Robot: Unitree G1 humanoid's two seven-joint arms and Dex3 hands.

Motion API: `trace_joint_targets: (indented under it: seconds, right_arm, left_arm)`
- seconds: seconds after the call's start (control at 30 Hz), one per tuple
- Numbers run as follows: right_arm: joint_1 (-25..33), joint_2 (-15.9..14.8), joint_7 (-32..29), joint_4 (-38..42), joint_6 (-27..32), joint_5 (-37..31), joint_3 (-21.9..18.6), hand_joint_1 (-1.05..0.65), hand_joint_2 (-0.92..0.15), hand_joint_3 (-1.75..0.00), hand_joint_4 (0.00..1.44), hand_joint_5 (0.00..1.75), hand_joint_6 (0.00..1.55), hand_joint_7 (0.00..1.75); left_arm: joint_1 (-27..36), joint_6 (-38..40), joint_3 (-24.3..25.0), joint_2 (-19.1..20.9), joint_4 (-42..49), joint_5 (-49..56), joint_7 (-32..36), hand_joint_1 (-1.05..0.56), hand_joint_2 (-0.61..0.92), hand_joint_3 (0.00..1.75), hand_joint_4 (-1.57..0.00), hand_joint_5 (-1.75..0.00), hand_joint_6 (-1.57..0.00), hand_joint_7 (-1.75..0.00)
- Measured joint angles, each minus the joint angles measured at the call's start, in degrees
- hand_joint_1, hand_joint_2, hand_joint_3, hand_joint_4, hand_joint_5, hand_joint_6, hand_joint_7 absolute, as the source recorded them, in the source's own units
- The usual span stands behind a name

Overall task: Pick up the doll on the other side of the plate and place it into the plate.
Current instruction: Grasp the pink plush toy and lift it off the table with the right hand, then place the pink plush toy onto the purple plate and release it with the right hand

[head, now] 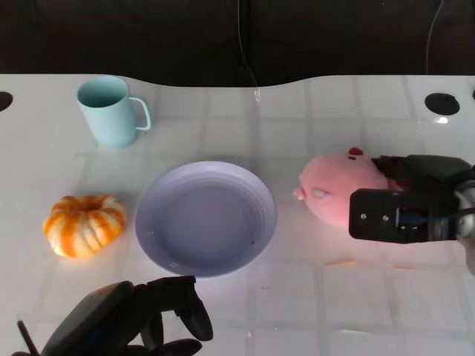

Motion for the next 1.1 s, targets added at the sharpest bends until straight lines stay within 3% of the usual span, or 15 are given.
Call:
trace_joint_targets:
  seconds: [0.07,0.2,0.23,0.27,0.3,0.4,0.57,0.6,0.7,0.8,0.97,1.1]
  right_arm:
    - [-1.1,0.6,-4.3,3.8,-2.1,0.1,0.3,-0.24,-0.92,-0.15,0.85,0.39,0.92,0.19]
    - [-1.9,1.2,-11.7,8.5,-5.9,1.2,0.2,-0.24,-0.92,-0.25,0.92,0.40,1.08,0.24]
    - [-1.9,1.2,-12.9,9.1,-6.6,1.3,0.2,-0.24,-0.92,-0.28,0.91,0.53,1.09,0.26]
    - [-1.9,1.2,-14.1,9.6,-7.2,1.3,0.3,-0.24,-0.92,-0.30,0.83,0.86,1.09,0.30]
    - [-1.9,1.2,-15.2,10.0,-7.7,1.4,0.4,-0.24,-0.92,-0.30,0.78,1.06,1.08,0.35]
    - [-1.7,1.1,-18.3,10.3,-8.6,1.3,0.7,-0.25,-0.92,-0.22,0.71,1.21,1.04,0.36]
    - [0.6,2.5,-26.5,9.1,-6.6,2.1,-0.8,-0.22,-0.88,-0.22,0.80,1.40,1.13,0.38]
    - [1.1,2.8,-27.8,8.7,-6.4,2.3,-1.3,-0.21,-0.84,-0.33,0.80,1.47,1.09,0.48]
    - [2.8,3.0,-29.9,6.1,-7.2,4.6,-3.5,-0.18,-0.60,-0.86,0.84,1.71,0.83,1.33]
    - [4.1,3.0,-31.9,3.1,-9.5,5.9,-4.7,-0.17,-0.47,-1.14,0.89,1.74,0.74,1.68]
    - [4.8,3.0,-30.0,-6.1,-10.1,8.2,-6.8,-0.18,-0.35,-1.30,0.88,1.75,0.73,1.74]
    - [5.2,3.9,-26.8,-13.3,-10.1,10.7,-8.1,-0.13,-0.36,-1.37,0.92,1.75,0.75,1.75]
  left_arm:
    - [0.0,0.0,-0.1,0.0,0.0,0.5,0.0,-0.33,0.92,0.38,-0.58,-1.72,-0.61,-1.26]
    - [-0.1,0.3,-0.2,-0.1,0.0,0.7,0.0,-0.32,0.92,0.38,-0.57,-1.71,-0.61,-1.26]
    - [-0.1,0.3,-0.2,-0.1,0.0,0.7,0.0,-0.32,0.92,0.37,-0.57,-1.70,-0.61,-1.26]
    - [-0.1,0.3,-0.2,-0.1,0.0,0.7,0.0,-0.31,0.92,0.37,-0.58,-1.70,-0.61,-1.25]
    - [-0.1,0.1,-0.2,-0.1,0.0,0.7,0.0,-0.31,0.92,0.36,-0.58,-1.70,-0.61,-1.25]
    - [-0.1,-0.1,-0.2,-0.1,0.0,0.6,0.0,-0.31,0.92,0.36,-0.59,-1.70,-0.62,-1.24]
    - [0.4,-0.1,-0.1,-0.1,0.0,0.6,0.0,-0.31,0.92,0.37,-0.58,-1.69,-0.62,-1.22]
    - [0.6,-0.1,0.0,-0.1,0.0,0.6,0.0,-0.31,0.92,0.37,-0.58,-1.69,-0.62,-1.22]
    - [0.8,-0.1,0.2,0.0,-0.1,0.6,0.0,-0.31,0.92,0.38,-0.57,-1.69,-0.62,-1.22]
    - [0.9,-0.1,0.3,0.1,-0.1,0.6,0.0,-0.31,0.92,0.38,-0.57,-1.69,-0.62,-1.22]
    - [1.2,-0.1,0.1,0.0,-0.3,0.8,0.0,-0.29,0.92,0.38,-0.58,-1.72,-0.62,-1.22]
    - [2.3,-0.4,-0.1,0.0,-0.7,1.2,0.1,-0.30,0.92,0.38,-0.58,-1.73,-0.62,-1.23]
